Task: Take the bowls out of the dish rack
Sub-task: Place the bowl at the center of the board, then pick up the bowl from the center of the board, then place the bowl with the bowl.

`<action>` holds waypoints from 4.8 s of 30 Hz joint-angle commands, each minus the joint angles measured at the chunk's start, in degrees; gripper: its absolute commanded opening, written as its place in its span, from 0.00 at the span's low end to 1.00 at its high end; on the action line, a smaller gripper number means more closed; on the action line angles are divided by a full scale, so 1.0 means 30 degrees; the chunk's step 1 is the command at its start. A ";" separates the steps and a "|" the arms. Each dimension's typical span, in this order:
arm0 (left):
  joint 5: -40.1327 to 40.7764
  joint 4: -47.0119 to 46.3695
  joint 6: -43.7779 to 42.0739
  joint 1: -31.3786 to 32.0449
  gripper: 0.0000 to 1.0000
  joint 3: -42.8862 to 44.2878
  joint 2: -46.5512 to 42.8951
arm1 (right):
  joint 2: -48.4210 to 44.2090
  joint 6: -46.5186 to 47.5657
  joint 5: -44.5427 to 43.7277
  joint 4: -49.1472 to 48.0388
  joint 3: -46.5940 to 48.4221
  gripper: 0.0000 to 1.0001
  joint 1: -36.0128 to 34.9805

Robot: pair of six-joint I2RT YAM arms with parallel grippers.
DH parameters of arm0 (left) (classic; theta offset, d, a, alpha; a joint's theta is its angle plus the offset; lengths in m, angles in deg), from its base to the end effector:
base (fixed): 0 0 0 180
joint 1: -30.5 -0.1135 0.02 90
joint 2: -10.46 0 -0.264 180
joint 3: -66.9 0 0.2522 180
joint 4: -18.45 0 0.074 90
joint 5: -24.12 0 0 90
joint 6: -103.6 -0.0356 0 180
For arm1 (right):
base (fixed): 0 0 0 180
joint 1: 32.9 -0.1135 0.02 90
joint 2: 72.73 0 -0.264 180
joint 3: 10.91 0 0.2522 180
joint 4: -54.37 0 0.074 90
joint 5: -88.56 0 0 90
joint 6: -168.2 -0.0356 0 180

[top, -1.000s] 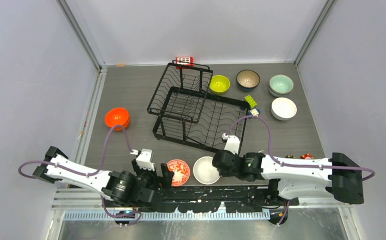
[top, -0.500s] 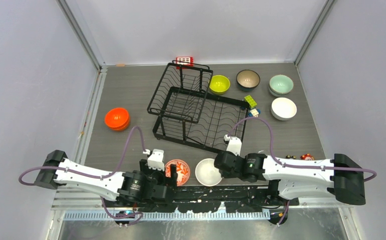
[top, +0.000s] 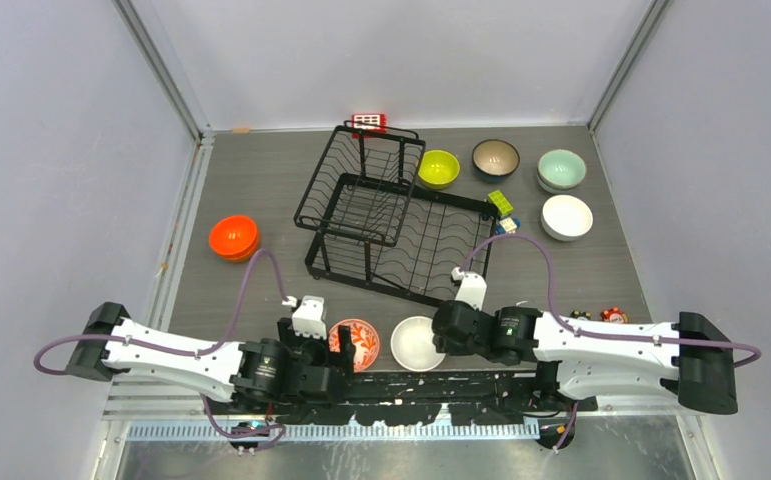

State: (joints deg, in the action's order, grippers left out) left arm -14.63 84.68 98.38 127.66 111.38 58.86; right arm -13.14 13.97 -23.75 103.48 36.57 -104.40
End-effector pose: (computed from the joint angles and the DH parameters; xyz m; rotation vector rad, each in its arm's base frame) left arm 0.0115 -0.1315 0.2031 0.0542 2.2299 -0.4069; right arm 0.0713 0.1706 0.1945 -0.0331 2.5700 0.4193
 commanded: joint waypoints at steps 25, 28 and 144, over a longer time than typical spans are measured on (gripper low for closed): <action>-0.4398 -0.3490 -0.4024 -0.5973 0.90 -0.0044 0.0312 | -0.5217 0.2943 -0.3482 0.2795 0.2501 0.73 0.0757; -0.4742 -0.3698 -0.3403 -0.6448 0.85 -0.0422 0.0389 | -0.5095 0.2853 -0.3298 0.2449 0.2276 0.73 0.0774; -0.9193 -1.1325 -0.8320 -0.6691 0.21 0.5463 0.9810 | -0.6333 0.0373 -0.4387 0.4718 0.1651 0.73 0.0898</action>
State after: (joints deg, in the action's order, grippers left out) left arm -42.92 54.50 73.31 107.36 127.14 90.03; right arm -32.22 16.33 -35.81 119.29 41.40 -101.76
